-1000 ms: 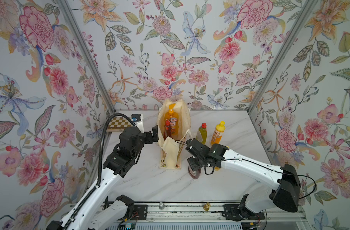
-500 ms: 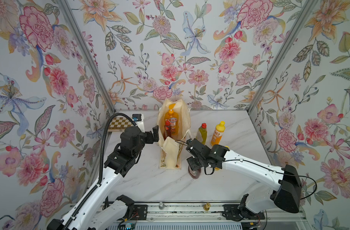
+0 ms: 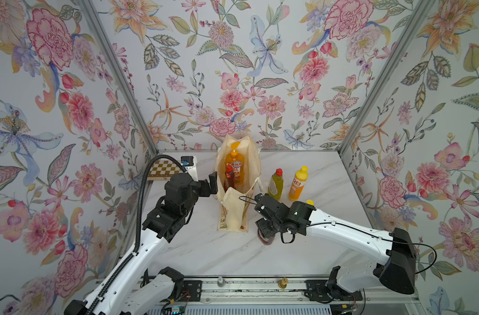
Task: Pack dish soap into the shopping bag
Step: Pick up the bottle of dish soap at the center of the board.
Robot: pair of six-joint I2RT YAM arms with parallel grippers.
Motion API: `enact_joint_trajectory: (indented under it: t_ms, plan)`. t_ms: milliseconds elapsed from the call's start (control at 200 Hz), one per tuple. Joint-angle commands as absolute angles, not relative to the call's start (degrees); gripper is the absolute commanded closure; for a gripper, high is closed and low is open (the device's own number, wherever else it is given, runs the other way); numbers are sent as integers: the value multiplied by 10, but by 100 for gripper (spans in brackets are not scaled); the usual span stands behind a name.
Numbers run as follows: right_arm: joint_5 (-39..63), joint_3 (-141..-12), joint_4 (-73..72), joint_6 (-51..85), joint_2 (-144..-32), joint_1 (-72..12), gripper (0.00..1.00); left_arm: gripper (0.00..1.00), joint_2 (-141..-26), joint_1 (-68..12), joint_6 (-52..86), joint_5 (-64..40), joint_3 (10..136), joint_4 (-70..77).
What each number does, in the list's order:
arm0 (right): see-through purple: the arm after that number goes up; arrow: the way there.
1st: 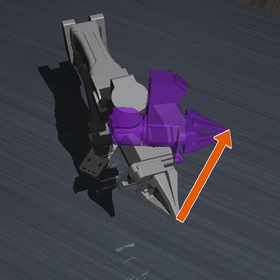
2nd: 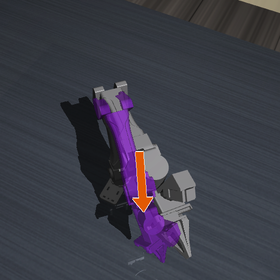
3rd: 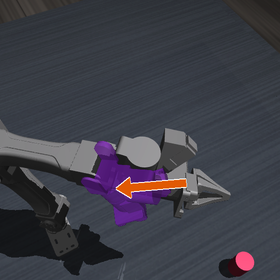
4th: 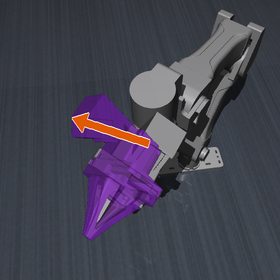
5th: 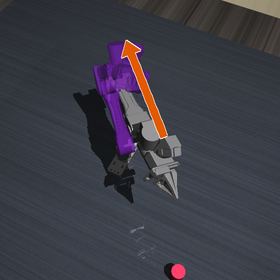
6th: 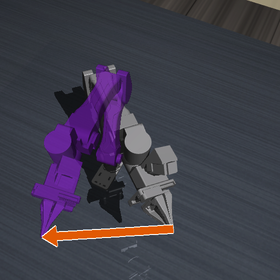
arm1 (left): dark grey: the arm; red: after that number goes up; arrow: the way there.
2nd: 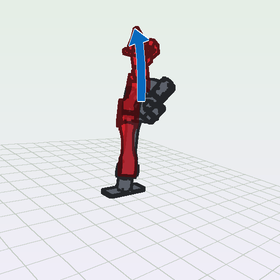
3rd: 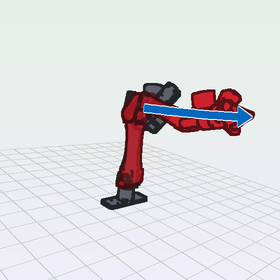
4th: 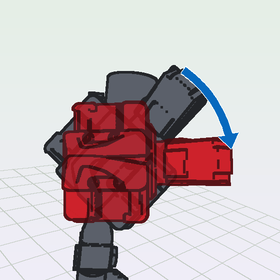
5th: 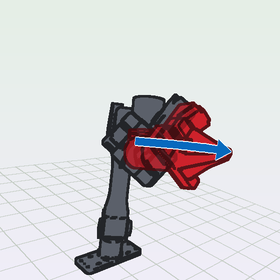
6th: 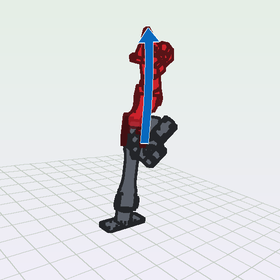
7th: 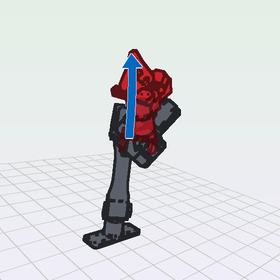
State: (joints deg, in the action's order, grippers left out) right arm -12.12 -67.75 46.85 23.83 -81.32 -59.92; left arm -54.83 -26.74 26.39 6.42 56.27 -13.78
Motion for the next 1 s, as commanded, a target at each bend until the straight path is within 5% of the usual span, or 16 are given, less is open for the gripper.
enact_joint_trajectory:
  t_ms: [0,696,996]
  plan:
    - [-139,-667,480,239,-798,-603,36,1,-551,-265,271,59,558,-130]
    - [-155,-625,429,241,-827,-602,43,1,-561,-265,287,5,562,-148]
    - [-160,-623,428,241,-819,-603,56,1,-571,-265,303,-37,561,-175]
